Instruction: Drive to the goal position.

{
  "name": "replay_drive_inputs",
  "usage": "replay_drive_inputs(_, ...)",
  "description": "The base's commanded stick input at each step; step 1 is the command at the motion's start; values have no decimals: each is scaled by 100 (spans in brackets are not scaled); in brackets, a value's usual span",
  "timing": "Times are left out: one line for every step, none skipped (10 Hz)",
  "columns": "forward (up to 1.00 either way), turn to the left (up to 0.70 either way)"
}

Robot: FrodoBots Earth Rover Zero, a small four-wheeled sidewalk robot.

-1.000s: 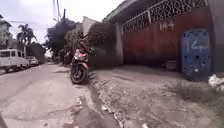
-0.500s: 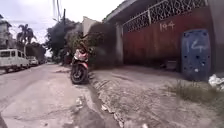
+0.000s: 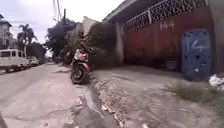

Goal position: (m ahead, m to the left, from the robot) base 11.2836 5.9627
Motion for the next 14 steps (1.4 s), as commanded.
replay_drive_inputs(0, 70)
replay_drive_inputs(0, 70)
replay_drive_inputs(0, 70)
replay_drive_inputs(0, 70)
replay_drive_inputs(0, 70)
replay_drive_inputs(0, 70)
replay_drive_inputs(0, 70)
replay_drive_inputs(0, 70)
replay_drive_inputs(0, 70)
replay_drive_inputs(0, 70)
replay_drive_inputs(0, 70)
replay_drive_inputs(0, 70)
replay_drive_inputs(0, 70)
replay_drive_inputs(0, 70)
